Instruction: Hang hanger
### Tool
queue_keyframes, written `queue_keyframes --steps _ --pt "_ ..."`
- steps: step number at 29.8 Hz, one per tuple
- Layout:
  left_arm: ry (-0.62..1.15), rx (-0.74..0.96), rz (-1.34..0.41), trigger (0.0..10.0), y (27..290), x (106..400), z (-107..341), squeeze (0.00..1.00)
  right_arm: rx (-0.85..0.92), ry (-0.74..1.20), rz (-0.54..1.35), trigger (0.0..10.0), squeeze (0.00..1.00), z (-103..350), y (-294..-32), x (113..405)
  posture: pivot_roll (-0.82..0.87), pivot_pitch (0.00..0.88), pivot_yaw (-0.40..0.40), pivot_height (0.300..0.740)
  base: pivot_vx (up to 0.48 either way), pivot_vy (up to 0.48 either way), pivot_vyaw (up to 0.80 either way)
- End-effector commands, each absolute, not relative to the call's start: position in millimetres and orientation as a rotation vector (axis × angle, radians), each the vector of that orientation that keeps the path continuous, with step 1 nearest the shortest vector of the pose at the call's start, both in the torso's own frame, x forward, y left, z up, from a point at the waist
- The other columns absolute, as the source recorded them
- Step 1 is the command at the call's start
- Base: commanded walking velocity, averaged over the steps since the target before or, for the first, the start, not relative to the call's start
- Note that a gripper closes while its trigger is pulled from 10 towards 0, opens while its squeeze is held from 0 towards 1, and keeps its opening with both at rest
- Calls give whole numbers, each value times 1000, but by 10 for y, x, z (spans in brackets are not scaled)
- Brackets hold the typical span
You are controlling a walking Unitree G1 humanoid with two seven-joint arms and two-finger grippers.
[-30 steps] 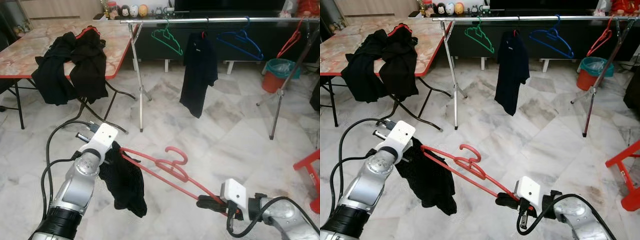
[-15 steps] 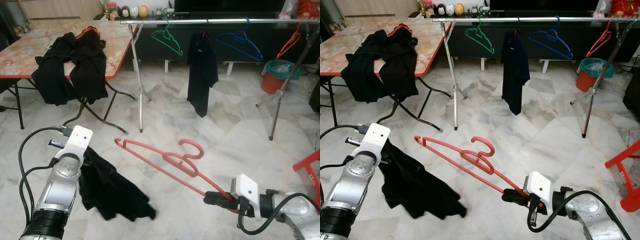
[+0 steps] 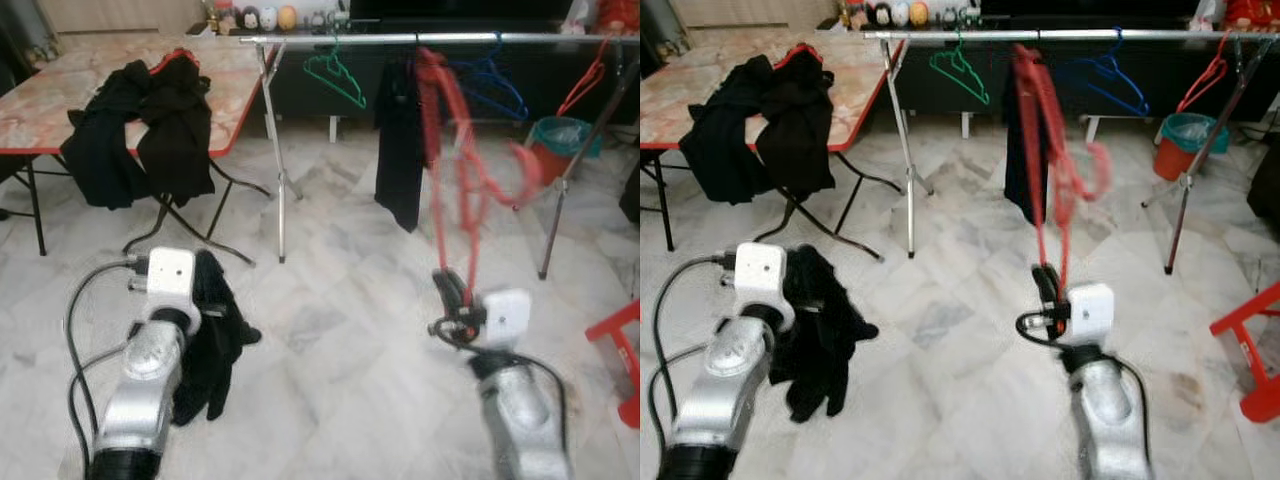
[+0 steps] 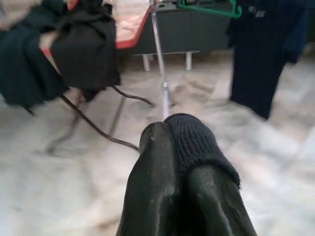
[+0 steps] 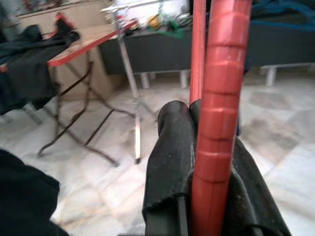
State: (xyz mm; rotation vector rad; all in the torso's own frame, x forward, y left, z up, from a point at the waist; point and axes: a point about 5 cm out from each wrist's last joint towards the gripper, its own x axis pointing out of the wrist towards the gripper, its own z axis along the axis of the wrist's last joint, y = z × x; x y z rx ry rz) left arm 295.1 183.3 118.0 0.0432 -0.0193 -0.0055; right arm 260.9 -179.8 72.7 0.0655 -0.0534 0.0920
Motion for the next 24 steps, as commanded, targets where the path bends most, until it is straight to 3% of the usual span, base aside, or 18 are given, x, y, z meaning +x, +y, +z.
queue_keyframes --steps 1,13,24 --pt "-71 -18 25 10000 1872 2929 1192 0 51 -92 56 10000 0 721 -1715 2573 -18 12 64 740 0 0 0" --pt "-88 -20 -2 10000 1785 3012 1197 0 78 21 -57 10000 0 444 -1617 2524 -45 0 79 740 0 0 0" --pt "-80 -20 -7 10000 1773 2978 1160 0 55 -12 -38 10000 0 493 -1543 2563 -31 7 83 740 0 327 0"
